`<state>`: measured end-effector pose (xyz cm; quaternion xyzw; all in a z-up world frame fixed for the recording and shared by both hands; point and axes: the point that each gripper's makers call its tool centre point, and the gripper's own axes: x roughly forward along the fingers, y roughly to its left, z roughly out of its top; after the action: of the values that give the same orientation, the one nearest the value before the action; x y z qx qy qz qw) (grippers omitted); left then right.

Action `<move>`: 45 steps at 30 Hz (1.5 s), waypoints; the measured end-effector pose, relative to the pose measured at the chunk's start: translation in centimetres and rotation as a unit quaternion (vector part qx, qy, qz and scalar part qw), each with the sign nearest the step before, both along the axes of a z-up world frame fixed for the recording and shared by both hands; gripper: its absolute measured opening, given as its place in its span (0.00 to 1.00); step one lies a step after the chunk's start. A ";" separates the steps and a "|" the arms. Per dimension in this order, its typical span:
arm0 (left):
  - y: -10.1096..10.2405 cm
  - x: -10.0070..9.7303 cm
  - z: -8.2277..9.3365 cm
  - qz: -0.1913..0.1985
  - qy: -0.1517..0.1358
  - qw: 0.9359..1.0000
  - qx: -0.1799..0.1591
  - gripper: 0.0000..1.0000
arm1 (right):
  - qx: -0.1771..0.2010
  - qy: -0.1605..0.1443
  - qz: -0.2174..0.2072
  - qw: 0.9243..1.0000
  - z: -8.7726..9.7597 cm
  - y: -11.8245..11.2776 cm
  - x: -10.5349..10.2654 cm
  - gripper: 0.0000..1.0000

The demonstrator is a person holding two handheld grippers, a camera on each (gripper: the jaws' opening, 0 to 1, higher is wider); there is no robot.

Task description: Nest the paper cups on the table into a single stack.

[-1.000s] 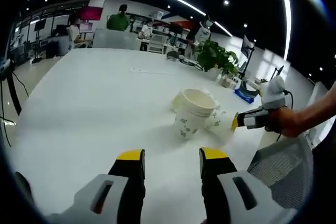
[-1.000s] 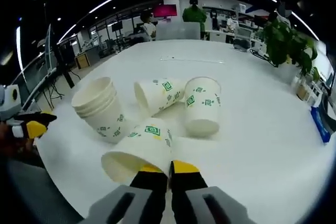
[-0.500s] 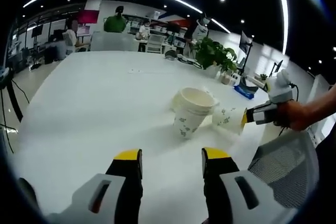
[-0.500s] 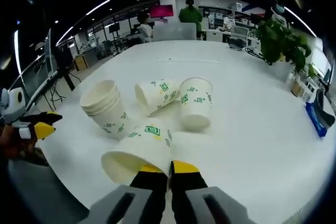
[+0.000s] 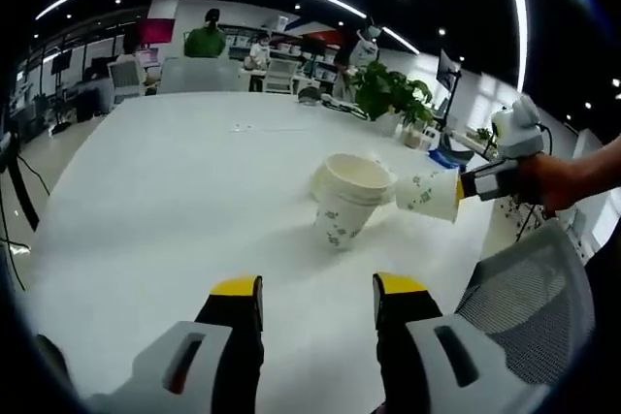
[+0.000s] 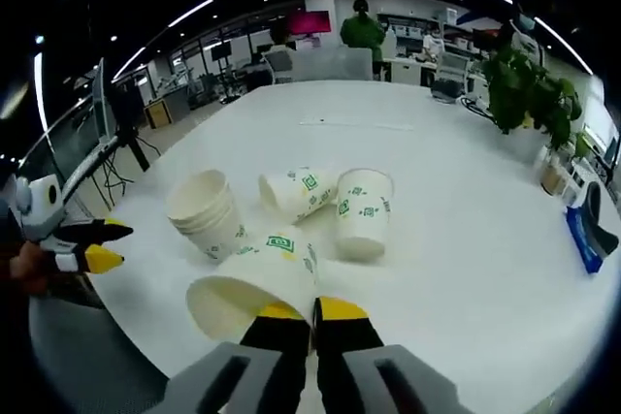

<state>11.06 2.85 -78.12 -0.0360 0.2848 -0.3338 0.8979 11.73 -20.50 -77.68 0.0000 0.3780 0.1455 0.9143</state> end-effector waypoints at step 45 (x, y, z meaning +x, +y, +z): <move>-0.6 -0.4 -0.4 -0.014 0.006 1.000 0.002 0.43 | -0.043 0.028 0.166 0.985 8.7 5.7 5.6 0.00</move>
<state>10.68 2.26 -78.54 -0.0317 0.2910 -0.3458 0.8915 17.31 -14.82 -68.94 -0.0980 0.4038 0.2785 0.8659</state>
